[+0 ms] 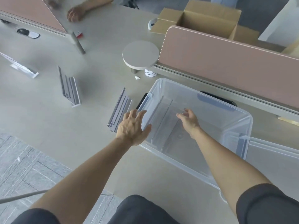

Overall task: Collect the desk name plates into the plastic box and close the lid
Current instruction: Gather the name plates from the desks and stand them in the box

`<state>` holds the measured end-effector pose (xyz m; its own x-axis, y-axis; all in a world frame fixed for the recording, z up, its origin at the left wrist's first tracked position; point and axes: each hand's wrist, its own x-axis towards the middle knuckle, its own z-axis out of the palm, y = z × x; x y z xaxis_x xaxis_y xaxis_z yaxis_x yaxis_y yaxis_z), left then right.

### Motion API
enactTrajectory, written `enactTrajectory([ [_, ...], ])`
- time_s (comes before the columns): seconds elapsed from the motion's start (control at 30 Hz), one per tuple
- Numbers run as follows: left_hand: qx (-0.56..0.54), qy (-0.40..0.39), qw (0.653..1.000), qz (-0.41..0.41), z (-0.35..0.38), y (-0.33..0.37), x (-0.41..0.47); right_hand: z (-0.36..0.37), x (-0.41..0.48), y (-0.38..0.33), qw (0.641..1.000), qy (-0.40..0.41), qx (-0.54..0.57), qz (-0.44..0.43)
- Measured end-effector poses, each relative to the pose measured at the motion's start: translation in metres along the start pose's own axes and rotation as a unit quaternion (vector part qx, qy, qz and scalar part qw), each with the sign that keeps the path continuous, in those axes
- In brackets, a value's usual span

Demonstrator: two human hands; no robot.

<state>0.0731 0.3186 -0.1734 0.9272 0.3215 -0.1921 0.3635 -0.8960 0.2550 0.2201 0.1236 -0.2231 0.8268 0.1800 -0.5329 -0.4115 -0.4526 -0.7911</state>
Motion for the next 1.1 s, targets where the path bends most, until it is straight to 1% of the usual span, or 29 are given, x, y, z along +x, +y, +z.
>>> enactTrajectory([
  [0.07,-0.004,0.0,1.0,-0.001,0.0,0.0,0.0,-0.008,-0.002,0.001,0.999,-0.017,-0.041,-0.017],
  [0.17,-0.011,0.006,1.0,0.0,0.0,0.0,0.0,-0.014,-0.012,0.003,0.989,-0.096,-0.101,-0.048],
  [0.27,-0.016,0.011,1.0,-0.001,0.0,-0.001,0.0,-0.01,-0.026,0.01,0.961,-0.167,-0.21,-0.072],
  [0.33,-0.017,0.01,1.0,0.0,-0.001,-0.002,0.0,-0.005,-0.03,0.015,0.95,-0.169,-0.253,-0.067],
  [0.5,-0.023,0.006,1.0,-0.008,0.0,-0.001,0.0,0.0,-0.034,0.015,0.96,-0.147,-0.234,-0.047],
  [0.67,-0.029,0.008,0.999,-0.012,0.0,-0.001,0.0,0.003,-0.033,0.017,0.967,-0.141,-0.205,-0.049],
  [0.9,-0.035,0.007,0.999,-0.013,0.0,0.0,0.001,0.004,-0.03,0.013,0.968,-0.168,-0.18,-0.051],
  [1.1,-0.046,0.009,0.999,-0.012,-0.002,0.0,0.0,0.004,-0.028,0.008,0.962,-0.185,-0.191,-0.058],
])
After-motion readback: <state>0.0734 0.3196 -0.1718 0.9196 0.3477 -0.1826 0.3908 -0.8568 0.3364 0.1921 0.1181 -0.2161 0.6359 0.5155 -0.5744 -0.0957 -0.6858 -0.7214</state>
